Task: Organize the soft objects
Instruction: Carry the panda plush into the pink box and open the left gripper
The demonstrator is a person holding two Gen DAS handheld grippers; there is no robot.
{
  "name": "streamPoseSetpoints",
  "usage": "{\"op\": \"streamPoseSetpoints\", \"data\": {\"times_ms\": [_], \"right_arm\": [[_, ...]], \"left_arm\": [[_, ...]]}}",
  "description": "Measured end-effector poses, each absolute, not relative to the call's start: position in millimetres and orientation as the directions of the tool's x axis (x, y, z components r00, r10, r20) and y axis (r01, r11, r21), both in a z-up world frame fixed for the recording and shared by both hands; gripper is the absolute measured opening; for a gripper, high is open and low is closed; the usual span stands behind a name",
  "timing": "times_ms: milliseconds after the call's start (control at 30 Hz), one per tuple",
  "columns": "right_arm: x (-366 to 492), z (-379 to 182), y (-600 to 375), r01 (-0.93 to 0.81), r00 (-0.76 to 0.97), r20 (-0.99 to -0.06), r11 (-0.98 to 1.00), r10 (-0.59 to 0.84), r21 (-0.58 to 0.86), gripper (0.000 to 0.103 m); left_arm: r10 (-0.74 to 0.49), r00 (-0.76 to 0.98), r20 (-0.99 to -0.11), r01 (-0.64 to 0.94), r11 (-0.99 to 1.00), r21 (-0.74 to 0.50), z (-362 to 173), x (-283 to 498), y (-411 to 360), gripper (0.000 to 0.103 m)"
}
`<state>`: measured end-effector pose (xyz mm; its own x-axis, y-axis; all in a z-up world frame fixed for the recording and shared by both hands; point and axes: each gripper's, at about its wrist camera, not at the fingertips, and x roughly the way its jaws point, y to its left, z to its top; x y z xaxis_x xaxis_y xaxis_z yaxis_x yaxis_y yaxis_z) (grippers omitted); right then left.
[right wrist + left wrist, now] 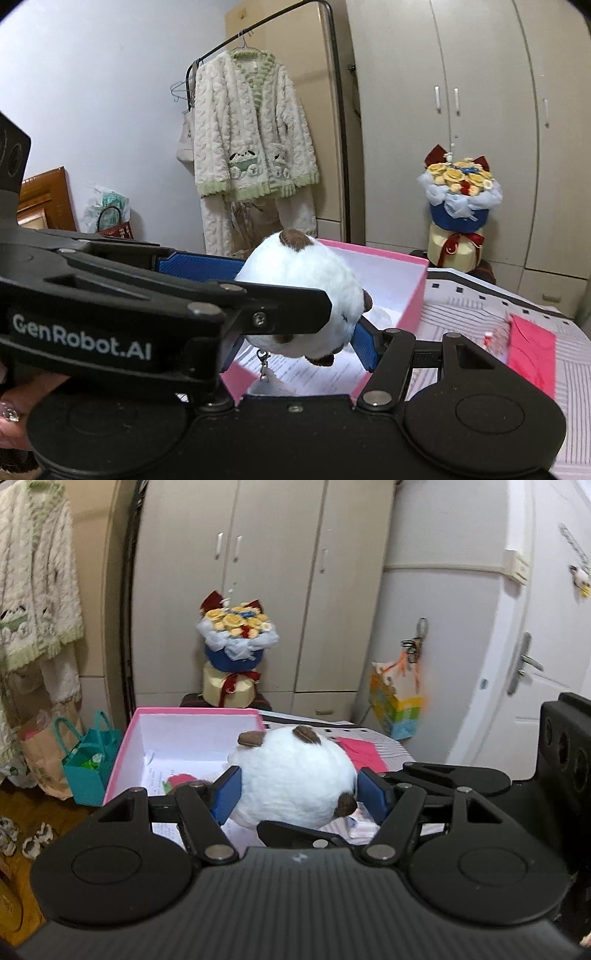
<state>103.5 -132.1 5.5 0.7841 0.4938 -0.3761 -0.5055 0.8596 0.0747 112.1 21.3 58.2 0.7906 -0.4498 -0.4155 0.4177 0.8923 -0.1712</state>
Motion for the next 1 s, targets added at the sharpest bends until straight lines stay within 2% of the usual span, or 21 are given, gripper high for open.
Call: {"op": "streamPoseSetpoints", "data": {"times_ms": [333, 700, 1000], "right_arm": [[190, -19, -112, -0.546, 0.704, -0.475, 0.83, 0.528, 0.114, 0.066], [245, -42, -90, -0.556, 0.647, -0.596, 0.829, 0.475, 0.057, 0.066], [264, -52, -77, -0.538, 0.636, -0.671, 0.842, 0.382, -0.03, 0.068]], "left_arm": [[-0.405, 0.755, -0.515, 0.326, 0.914, -0.241, 29, 198, 42, 0.067], [-0.402, 0.693, -0.599, 0.269, 0.914, -0.302, -8, 252, 52, 0.067], [-0.456, 0.612, -0.646, 0.257, 0.887, -0.383, -26, 277, 55, 0.067]]}}
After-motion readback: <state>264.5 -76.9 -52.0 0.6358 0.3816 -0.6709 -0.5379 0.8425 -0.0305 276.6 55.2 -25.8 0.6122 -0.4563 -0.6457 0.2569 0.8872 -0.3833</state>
